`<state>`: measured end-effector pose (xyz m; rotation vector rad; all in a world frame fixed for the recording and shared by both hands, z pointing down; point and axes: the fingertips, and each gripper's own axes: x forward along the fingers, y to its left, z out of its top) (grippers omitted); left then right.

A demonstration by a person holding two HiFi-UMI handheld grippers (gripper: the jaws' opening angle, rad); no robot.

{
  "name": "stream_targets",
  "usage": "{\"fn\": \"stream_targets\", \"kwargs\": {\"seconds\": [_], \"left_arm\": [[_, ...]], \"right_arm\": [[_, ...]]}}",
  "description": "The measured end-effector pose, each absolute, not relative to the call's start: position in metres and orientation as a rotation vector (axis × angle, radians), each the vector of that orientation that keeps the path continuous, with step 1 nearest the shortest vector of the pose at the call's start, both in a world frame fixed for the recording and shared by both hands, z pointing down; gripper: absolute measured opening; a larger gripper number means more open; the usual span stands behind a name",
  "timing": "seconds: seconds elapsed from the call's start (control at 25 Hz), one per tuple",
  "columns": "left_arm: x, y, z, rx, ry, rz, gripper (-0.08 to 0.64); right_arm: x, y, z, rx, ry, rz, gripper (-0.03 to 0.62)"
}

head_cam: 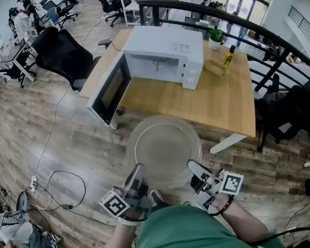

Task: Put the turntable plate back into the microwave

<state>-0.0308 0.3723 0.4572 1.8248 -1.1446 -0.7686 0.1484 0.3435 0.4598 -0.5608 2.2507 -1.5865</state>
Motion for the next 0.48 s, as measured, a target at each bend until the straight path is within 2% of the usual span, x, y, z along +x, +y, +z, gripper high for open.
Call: {"fn": "stream_targets", "kwargs": {"seconds": [0.48], "left_arm": [[-0.096, 0.33, 0.467, 1.83, -1.071, -0.757, 0.077]], "right_arm": [[0.084, 0.309, 0.463, -0.61, 2.222, -1.556, 0.054]]}}
